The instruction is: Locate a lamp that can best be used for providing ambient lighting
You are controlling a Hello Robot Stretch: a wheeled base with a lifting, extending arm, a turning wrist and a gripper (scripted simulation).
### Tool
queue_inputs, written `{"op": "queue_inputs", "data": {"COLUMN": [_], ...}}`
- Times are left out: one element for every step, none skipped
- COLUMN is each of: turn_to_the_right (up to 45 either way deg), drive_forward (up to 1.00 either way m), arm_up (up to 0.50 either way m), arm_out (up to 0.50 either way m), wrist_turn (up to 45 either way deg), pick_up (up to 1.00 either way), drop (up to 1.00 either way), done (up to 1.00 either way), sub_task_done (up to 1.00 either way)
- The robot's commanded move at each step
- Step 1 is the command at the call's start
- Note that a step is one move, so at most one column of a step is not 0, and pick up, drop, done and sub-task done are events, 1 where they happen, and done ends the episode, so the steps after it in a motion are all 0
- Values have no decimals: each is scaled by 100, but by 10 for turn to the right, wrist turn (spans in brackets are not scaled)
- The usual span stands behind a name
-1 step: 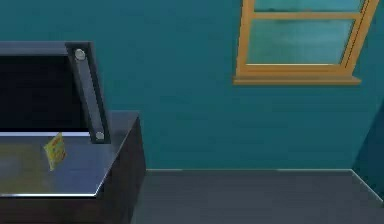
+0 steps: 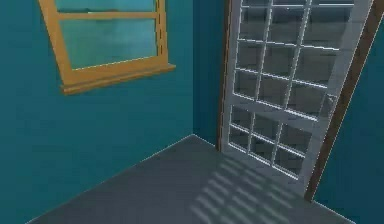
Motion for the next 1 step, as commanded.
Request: {"op": "queue_inputs", "data": {"turn_to_the_right": [450], "drive_forward": [0], "arm_up": [0], "arm_out": [0], "wrist_turn": [0], "pick_up": [0], "drop": [0], "done": [0], "sub_task_done": [0]}}
